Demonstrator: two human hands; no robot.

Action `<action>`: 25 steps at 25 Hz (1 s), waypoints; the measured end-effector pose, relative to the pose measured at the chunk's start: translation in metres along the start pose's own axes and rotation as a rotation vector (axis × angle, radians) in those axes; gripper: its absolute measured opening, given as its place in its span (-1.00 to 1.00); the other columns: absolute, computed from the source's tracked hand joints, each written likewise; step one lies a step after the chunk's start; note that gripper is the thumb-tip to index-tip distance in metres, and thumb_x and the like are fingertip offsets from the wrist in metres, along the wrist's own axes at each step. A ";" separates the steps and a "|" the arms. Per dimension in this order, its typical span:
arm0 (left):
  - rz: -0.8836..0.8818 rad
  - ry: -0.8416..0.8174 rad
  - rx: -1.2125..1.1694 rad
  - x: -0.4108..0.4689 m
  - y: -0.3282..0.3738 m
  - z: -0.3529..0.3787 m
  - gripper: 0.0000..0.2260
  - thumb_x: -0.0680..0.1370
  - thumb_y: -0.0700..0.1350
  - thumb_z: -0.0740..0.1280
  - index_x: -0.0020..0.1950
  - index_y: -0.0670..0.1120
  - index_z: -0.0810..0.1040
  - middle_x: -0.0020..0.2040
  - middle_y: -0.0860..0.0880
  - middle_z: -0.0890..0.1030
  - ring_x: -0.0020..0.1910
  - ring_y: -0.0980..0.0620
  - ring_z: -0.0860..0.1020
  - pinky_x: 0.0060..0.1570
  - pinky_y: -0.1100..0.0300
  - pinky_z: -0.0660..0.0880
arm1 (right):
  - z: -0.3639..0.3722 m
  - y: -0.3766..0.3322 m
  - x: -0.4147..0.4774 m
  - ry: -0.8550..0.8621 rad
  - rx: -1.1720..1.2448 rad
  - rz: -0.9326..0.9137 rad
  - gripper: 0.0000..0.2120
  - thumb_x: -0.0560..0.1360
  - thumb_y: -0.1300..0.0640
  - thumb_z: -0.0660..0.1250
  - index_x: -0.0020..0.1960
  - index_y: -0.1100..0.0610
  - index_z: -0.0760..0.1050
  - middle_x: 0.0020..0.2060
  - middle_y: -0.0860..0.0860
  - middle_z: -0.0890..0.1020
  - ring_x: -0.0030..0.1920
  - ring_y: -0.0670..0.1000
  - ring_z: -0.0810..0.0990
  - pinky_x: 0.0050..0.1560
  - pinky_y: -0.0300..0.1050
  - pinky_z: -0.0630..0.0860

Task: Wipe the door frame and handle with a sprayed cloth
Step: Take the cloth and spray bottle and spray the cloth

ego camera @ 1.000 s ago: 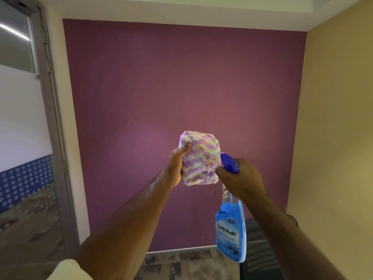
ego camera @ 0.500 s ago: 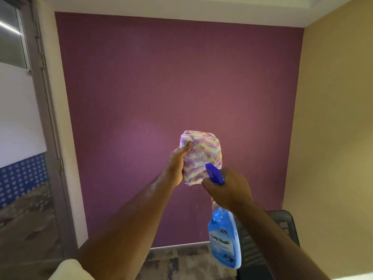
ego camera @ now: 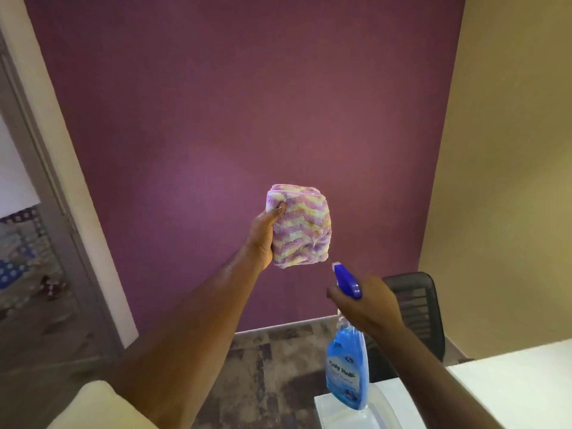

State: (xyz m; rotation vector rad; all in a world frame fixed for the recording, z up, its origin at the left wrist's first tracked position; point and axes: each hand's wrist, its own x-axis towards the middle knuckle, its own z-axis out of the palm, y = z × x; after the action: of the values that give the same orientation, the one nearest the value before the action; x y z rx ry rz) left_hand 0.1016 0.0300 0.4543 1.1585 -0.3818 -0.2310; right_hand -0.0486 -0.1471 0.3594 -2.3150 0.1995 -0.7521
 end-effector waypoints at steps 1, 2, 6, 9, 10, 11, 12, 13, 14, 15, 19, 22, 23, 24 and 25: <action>-0.019 0.007 0.003 0.000 -0.008 0.000 -0.60 0.65 0.01 0.36 0.41 -0.20 0.57 0.30 -0.27 0.67 0.25 -0.30 0.66 0.17 -0.18 0.66 | 0.005 0.017 -0.006 0.010 0.004 0.035 -0.66 0.45 -0.19 0.37 -0.31 0.05 0.48 -0.48 0.00 0.56 -0.48 -0.05 0.51 -0.38 -0.18 0.45; -0.042 0.006 0.006 0.001 -0.018 0.000 -0.60 0.66 0.00 0.36 0.42 -0.21 0.56 0.28 -0.26 0.68 0.23 -0.29 0.67 0.16 -0.17 0.66 | 0.012 0.036 -0.014 0.016 0.012 0.079 -0.69 0.48 -0.16 0.41 -0.28 0.02 0.47 -0.45 -0.03 0.58 -0.44 -0.06 0.56 -0.36 -0.18 0.49; -0.146 0.038 0.008 -0.003 -0.059 -0.003 -0.63 0.66 -0.01 0.36 0.38 -0.18 0.58 0.14 -0.17 0.74 0.06 -0.17 0.74 -0.03 -0.07 0.72 | 0.036 0.100 -0.048 0.044 0.012 0.225 -0.75 0.51 -0.14 0.45 -0.22 -0.09 0.44 -0.37 -0.13 0.60 -0.35 -0.06 0.62 -0.33 -0.21 0.54; -0.210 0.071 0.009 -0.003 -0.090 -0.011 -0.66 0.65 0.01 0.38 0.35 -0.15 0.61 0.11 -0.14 0.76 0.01 -0.14 0.76 -0.10 -0.03 0.72 | 0.050 0.141 -0.067 0.079 0.006 0.306 -0.77 0.53 -0.15 0.42 -0.19 -0.11 0.43 -0.34 -0.15 0.57 -0.32 -0.04 0.60 -0.34 -0.21 0.53; -0.223 0.082 0.011 -0.003 -0.099 -0.014 -0.66 0.65 0.01 0.39 0.35 -0.15 0.61 0.14 -0.16 0.75 0.02 -0.14 0.76 -0.09 -0.04 0.72 | 0.053 0.153 -0.072 0.093 0.006 0.324 -0.77 0.54 -0.14 0.42 -0.18 -0.10 0.42 -0.33 -0.15 0.57 -0.32 -0.03 0.60 -0.35 -0.21 0.53; -0.241 0.096 0.013 -0.002 -0.111 -0.017 -0.65 0.64 0.01 0.39 0.35 -0.15 0.61 0.17 -0.17 0.74 0.04 -0.16 0.75 -0.07 -0.06 0.72 | 0.057 0.167 -0.077 0.102 0.004 0.343 -0.76 0.54 -0.13 0.42 -0.16 -0.08 0.42 -0.32 -0.15 0.56 -0.31 -0.01 0.60 -0.34 -0.20 0.53; -0.262 0.112 0.018 -0.003 -0.122 -0.020 -0.64 0.64 0.02 0.40 0.36 -0.15 0.60 0.19 -0.19 0.73 0.07 -0.18 0.74 -0.02 -0.10 0.72 | 0.060 0.177 -0.082 0.112 0.000 0.365 -0.78 0.55 -0.12 0.43 -0.12 -0.07 0.42 -0.30 -0.13 0.57 -0.29 -0.01 0.59 -0.33 -0.19 0.54; -0.284 0.129 0.026 -0.004 -0.133 -0.024 -0.62 0.63 0.03 0.41 0.37 -0.15 0.60 0.21 -0.20 0.73 0.11 -0.21 0.73 0.04 -0.14 0.70 | 0.063 0.186 -0.087 0.122 -0.001 0.389 -0.79 0.55 -0.11 0.44 -0.06 -0.08 0.43 -0.27 -0.10 0.58 -0.28 0.00 0.58 -0.31 -0.18 0.54; -0.309 0.143 0.030 -0.004 -0.146 -0.027 -0.61 0.63 0.04 0.41 0.38 -0.15 0.59 0.22 -0.20 0.72 0.15 -0.24 0.71 0.10 -0.18 0.68 | 0.068 0.195 -0.090 0.125 0.002 0.421 -0.78 0.55 -0.11 0.44 0.00 -0.07 0.43 -0.24 -0.06 0.59 -0.26 0.00 0.58 -0.30 -0.18 0.54; -0.328 0.150 0.034 -0.003 -0.158 -0.030 -0.59 0.63 0.04 0.41 0.39 -0.16 0.59 0.24 -0.20 0.71 0.18 -0.25 0.70 0.15 -0.21 0.66 | 0.073 0.204 -0.092 0.125 0.011 0.449 -0.77 0.55 -0.12 0.43 0.04 -0.05 0.44 -0.20 -0.04 0.60 -0.24 0.02 0.59 -0.27 -0.17 0.55; -0.375 0.174 0.053 -0.006 -0.195 -0.045 -0.57 0.64 0.03 0.40 0.43 -0.18 0.56 0.28 -0.23 0.69 0.22 -0.28 0.68 0.22 -0.24 0.63 | 0.092 0.227 -0.097 0.128 0.044 0.474 -0.75 0.56 -0.12 0.42 0.10 -0.01 0.45 -0.14 -0.02 0.60 -0.18 0.05 0.60 -0.20 -0.12 0.60; -0.409 0.206 0.072 -0.009 -0.213 -0.057 -0.56 0.64 0.05 0.40 0.43 -0.17 0.56 0.26 -0.21 0.70 0.22 -0.27 0.68 0.21 -0.23 0.63 | 0.108 0.237 -0.096 0.137 0.015 0.469 -0.73 0.58 -0.15 0.39 0.06 0.04 0.49 -0.18 -0.01 0.60 -0.20 0.05 0.59 -0.24 -0.14 0.55; -0.419 0.215 0.077 -0.010 -0.218 -0.061 -0.56 0.63 0.06 0.41 0.42 -0.17 0.56 0.27 -0.21 0.70 0.23 -0.27 0.68 0.24 -0.24 0.62 | 0.114 0.240 -0.096 0.136 0.000 0.478 -0.71 0.58 -0.16 0.39 0.05 0.05 0.49 -0.18 0.01 0.60 -0.20 0.05 0.59 -0.23 -0.12 0.55; -0.425 0.225 0.084 -0.011 -0.222 -0.066 -0.56 0.63 0.07 0.41 0.42 -0.16 0.56 0.28 -0.20 0.69 0.23 -0.27 0.67 0.27 -0.26 0.60 | 0.119 0.243 -0.097 0.130 -0.014 0.491 -0.70 0.58 -0.18 0.38 0.04 0.06 0.48 -0.18 0.02 0.60 -0.21 0.05 0.58 -0.21 -0.09 0.56; -0.431 0.234 0.091 -0.013 -0.226 -0.071 -0.56 0.63 0.08 0.41 0.42 -0.15 0.57 0.28 -0.19 0.69 0.24 -0.27 0.67 0.29 -0.26 0.59 | 0.123 0.247 -0.098 0.119 -0.027 0.507 -0.69 0.58 -0.19 0.38 0.04 0.06 0.48 -0.18 0.03 0.59 -0.20 0.06 0.58 -0.19 -0.06 0.57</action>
State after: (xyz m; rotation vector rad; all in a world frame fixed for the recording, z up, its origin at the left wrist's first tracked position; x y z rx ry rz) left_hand 0.1229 0.0070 0.2194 1.3349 0.0692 -0.4511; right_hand -0.0440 -0.2305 0.0785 -2.1094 0.8184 -0.6238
